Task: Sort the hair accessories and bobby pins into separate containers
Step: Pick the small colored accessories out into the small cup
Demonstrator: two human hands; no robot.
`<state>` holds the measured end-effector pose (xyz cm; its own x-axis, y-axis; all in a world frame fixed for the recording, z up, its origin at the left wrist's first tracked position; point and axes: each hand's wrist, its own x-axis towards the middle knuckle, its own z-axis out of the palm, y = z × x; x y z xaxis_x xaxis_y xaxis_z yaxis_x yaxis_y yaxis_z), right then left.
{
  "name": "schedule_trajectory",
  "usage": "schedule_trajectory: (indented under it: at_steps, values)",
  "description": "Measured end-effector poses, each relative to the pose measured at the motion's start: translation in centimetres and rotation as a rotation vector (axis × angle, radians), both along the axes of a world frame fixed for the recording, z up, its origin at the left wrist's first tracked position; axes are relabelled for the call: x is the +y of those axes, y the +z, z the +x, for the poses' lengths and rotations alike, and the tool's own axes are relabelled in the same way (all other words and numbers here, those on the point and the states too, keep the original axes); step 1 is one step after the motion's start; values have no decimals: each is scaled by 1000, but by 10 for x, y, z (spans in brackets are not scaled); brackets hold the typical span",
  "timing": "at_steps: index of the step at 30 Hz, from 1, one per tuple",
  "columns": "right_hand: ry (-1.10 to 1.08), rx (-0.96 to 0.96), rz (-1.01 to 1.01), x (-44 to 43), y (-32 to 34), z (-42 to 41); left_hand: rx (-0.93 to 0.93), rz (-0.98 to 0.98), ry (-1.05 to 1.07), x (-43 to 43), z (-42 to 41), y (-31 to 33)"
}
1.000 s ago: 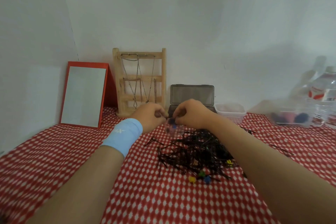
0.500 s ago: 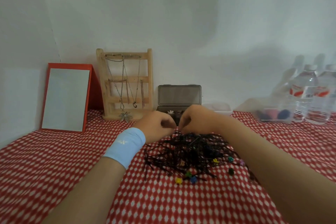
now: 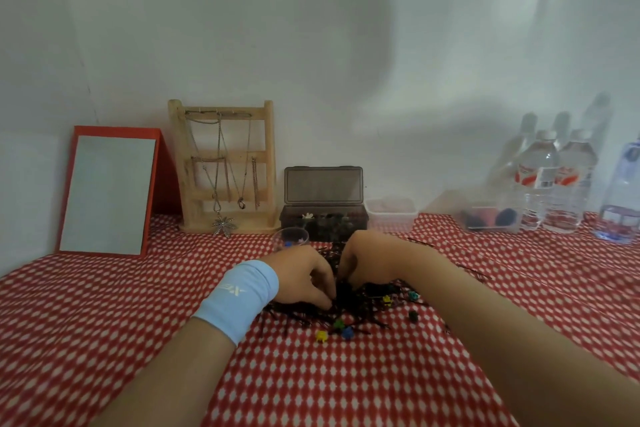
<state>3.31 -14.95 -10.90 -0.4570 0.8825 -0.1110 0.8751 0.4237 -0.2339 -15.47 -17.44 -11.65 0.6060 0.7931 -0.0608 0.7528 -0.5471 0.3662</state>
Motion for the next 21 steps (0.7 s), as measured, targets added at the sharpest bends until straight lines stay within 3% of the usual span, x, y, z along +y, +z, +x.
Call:
schedule_trajectory:
  at_steps: [3, 6, 9, 12, 15, 21]
  values:
    - [-7, 3, 5, 1, -1, 0, -67, 26, 34, 2, -3, 3]
    - [-5, 65, 33, -2, 7, 3, -262, 2, 143, 4, -15, 12]
    - [-27, 142, 31, -1, 18, 9, -403, 145, 260, 10, -27, 19]
    - [-65, 229, 98, 5, 25, 6, -372, 303, 391, 24, -36, 20]
    - [-76, 299, 177, 14, 26, -9, -302, 268, 448, 38, -42, 17]
    - [-49, 406, 208, 36, 17, -50, -342, 302, 542, 56, -47, -6]
